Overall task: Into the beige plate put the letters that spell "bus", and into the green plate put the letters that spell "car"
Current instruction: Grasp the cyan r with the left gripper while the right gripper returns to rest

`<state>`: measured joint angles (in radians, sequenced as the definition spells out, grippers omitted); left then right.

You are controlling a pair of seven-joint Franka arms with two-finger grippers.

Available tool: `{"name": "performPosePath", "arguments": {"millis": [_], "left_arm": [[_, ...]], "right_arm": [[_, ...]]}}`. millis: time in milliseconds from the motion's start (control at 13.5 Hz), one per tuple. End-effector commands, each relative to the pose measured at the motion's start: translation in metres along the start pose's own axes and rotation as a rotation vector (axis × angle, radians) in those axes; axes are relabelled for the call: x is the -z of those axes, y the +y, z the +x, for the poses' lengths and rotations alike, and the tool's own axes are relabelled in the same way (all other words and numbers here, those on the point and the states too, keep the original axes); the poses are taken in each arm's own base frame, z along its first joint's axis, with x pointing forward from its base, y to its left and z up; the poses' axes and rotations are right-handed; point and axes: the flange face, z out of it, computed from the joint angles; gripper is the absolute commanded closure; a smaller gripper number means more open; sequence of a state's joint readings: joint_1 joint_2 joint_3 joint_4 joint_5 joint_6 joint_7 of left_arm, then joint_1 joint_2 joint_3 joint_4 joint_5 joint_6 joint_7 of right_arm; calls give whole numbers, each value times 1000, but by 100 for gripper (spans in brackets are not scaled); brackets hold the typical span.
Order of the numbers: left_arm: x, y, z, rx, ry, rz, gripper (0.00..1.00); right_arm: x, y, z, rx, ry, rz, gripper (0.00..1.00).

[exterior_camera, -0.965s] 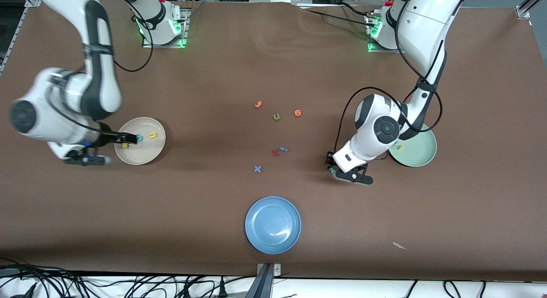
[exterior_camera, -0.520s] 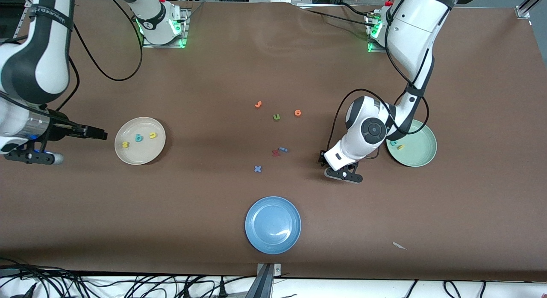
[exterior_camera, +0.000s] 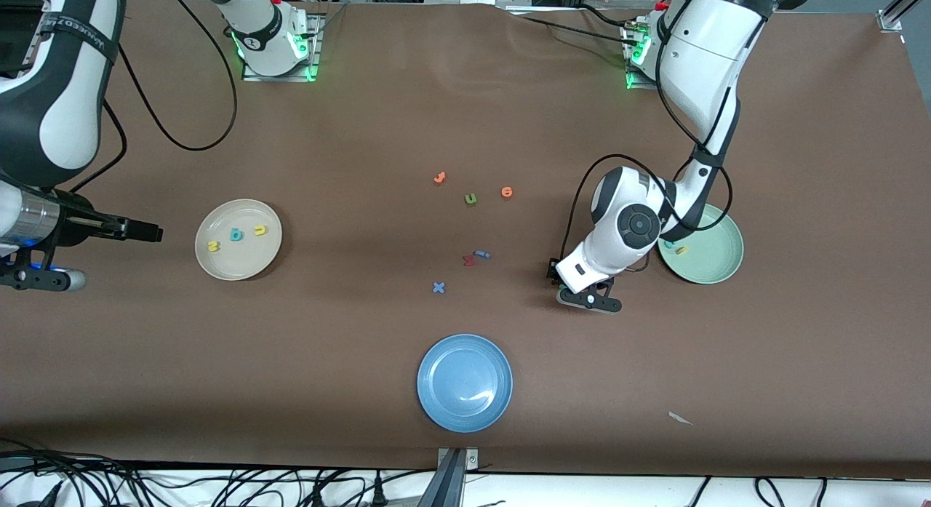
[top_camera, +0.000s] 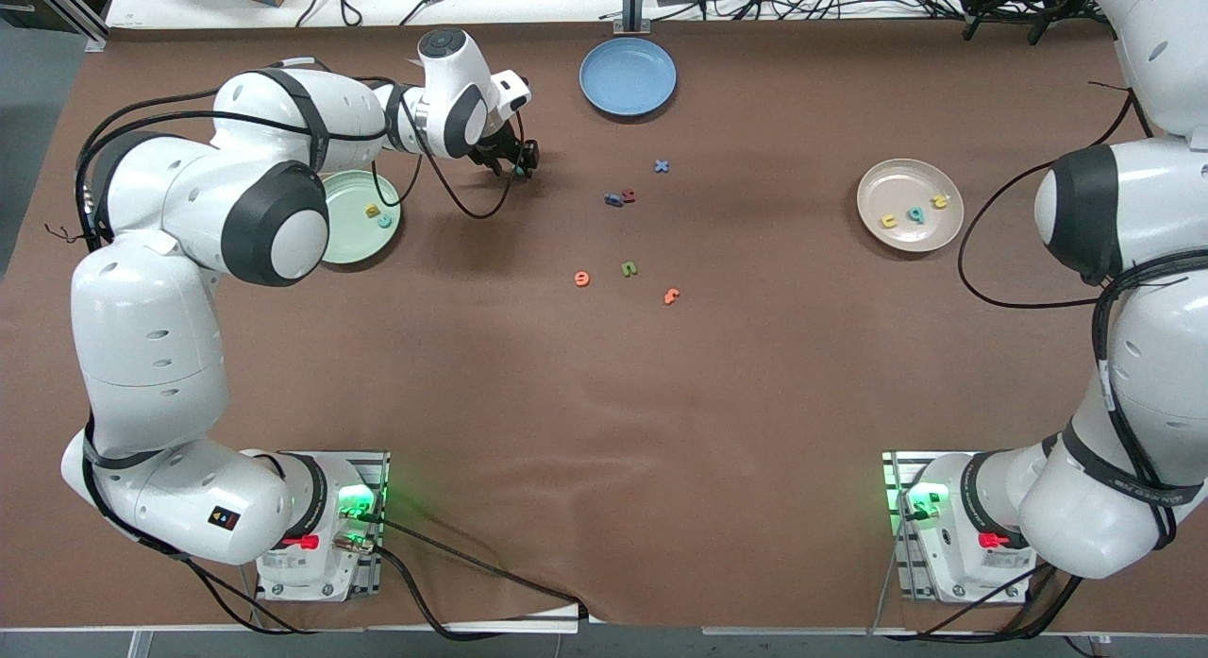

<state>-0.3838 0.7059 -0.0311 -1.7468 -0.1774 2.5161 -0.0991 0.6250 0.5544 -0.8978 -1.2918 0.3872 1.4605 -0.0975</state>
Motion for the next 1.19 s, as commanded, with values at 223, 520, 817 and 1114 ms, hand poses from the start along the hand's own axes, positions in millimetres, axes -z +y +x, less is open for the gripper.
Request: {"name": "performPosePath", "arguments": {"millis": [223,520,817,1114], "left_arm": [[-7,10,0,-5,3,3,48],[-7,5,2,0,6,12,69],[-8,4,2,1,5,13,74],[-1,-1,5,-3,14,21,95]], "right_arm": [[6,-11,1,-16,5,4,1],[0,1,8,-21,-3,22,1],[5,11,20,-15,-16,49,1],[13,12,5,26,19,17,2]]}}
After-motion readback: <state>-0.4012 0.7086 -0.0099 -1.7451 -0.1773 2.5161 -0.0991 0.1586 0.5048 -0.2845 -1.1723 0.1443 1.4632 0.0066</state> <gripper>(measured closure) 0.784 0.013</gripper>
